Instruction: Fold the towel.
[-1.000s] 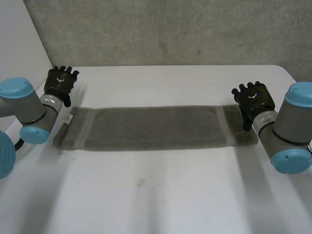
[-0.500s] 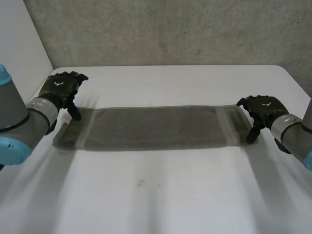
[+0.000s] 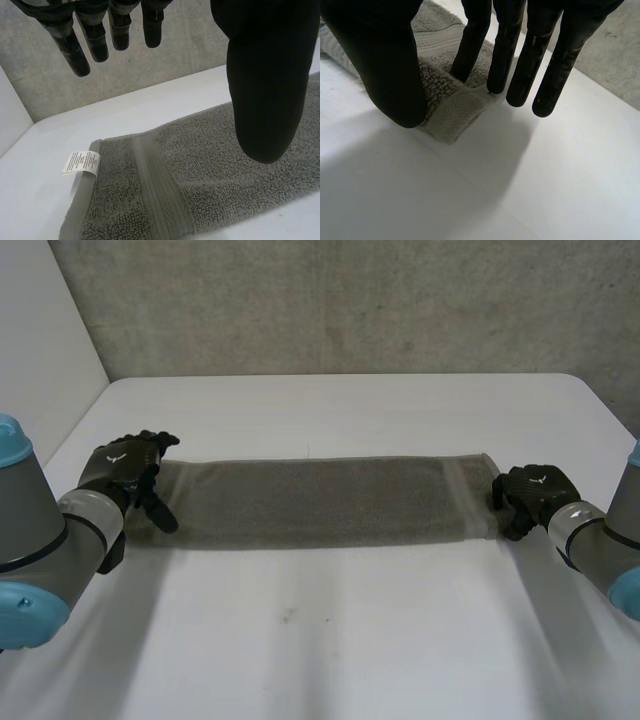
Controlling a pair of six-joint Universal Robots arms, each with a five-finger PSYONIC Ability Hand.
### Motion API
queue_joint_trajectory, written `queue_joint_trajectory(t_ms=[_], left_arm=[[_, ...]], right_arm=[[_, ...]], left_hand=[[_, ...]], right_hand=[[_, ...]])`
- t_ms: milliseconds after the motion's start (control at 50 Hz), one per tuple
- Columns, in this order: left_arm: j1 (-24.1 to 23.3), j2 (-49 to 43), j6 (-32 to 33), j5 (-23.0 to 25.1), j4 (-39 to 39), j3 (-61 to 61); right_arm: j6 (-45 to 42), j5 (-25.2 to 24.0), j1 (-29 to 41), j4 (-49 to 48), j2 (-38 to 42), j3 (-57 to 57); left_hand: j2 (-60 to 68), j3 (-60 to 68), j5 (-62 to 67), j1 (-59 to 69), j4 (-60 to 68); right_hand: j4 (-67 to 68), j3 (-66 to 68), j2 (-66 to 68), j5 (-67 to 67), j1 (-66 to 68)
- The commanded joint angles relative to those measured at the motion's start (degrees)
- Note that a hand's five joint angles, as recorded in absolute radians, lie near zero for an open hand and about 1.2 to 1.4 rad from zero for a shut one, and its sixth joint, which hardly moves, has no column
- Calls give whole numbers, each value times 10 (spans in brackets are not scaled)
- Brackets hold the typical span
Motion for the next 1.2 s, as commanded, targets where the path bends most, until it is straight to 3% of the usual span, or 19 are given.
queue_joint_trajectory(t_ms=[20,200,240,480,640,820,920,1020,1080,1140,1200], left_arm=[[0,-4,0,0,3,-3],[1,-3,0,-1,25,-15],[1,-2,0,0,27,-15],[2,1,0,-1,31,-21],[1,3,0,0,32,-26],[-3,4,1,0,43,-33],[-4,6,1,0,47,-36],[-5,10,1,0,47,-37],[-5,10,1,0,48,-39],[-5,10,1,0,53,-40],[-5,10,2,0,62,-44]], right_arm=[[0,0,-1,-17,10,-2],[0,-1,-1,-24,19,-5],[-1,0,-2,-27,19,-5],[-3,2,-61,-17,-34,4],[-104,1,-184,15,-68,4],[-133,4,-209,17,-72,-32],[-117,5,-161,16,-91,-51],[-57,13,-8,14,-96,-103],[-42,11,29,10,-93,-114],[-15,10,154,5,-65,-154],[-10,10,196,2,-49,-168]], left_hand=[[9,8,-2,8,8],[9,8,-2,8,8],[9,8,-2,8,8],[9,8,-2,8,8],[7,7,-3,6,6],[7,7,-3,6,6],[7,7,-3,6,6],[6,5,-5,4,5],[6,5,-5,4,5],[6,5,-5,4,5],[6,5,-5,4,5]], right_hand=[[113,113,111,119,46],[170,170,168,176,103],[345,346,343,351,278],[346,346,344,352,279],[346,346,344,352,279],[346,346,344,352,279],[346,346,344,352,279],[346,346,344,352,279],[346,346,344,352,279],[346,346,344,352,279],[346,346,344,352,279]])
